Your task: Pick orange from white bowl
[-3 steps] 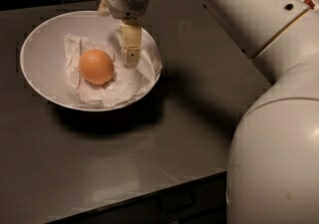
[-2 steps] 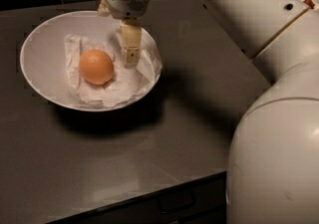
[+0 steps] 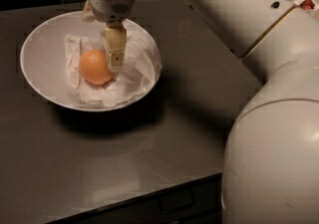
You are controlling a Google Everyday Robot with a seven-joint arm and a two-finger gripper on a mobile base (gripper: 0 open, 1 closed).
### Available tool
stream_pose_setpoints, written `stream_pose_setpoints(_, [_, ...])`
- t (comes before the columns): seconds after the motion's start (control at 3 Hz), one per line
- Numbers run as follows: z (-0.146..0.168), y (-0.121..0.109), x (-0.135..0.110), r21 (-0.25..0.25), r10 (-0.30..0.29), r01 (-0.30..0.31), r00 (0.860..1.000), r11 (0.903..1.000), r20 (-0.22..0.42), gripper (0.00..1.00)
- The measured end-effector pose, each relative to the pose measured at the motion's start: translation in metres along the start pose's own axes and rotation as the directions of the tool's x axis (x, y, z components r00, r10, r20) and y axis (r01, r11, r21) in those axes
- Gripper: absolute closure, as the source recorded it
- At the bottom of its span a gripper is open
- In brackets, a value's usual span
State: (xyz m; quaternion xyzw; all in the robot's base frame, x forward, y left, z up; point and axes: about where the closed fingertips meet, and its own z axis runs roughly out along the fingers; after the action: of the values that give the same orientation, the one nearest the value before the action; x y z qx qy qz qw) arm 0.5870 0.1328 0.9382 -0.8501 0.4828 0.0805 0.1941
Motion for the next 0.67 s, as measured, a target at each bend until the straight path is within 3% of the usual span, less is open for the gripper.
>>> stream_pose_setpoints(0.67, [0.0132,-0.005,-0.0182,-0.042,-0.039,0.039,0.999,0.9984,0.015,0.22])
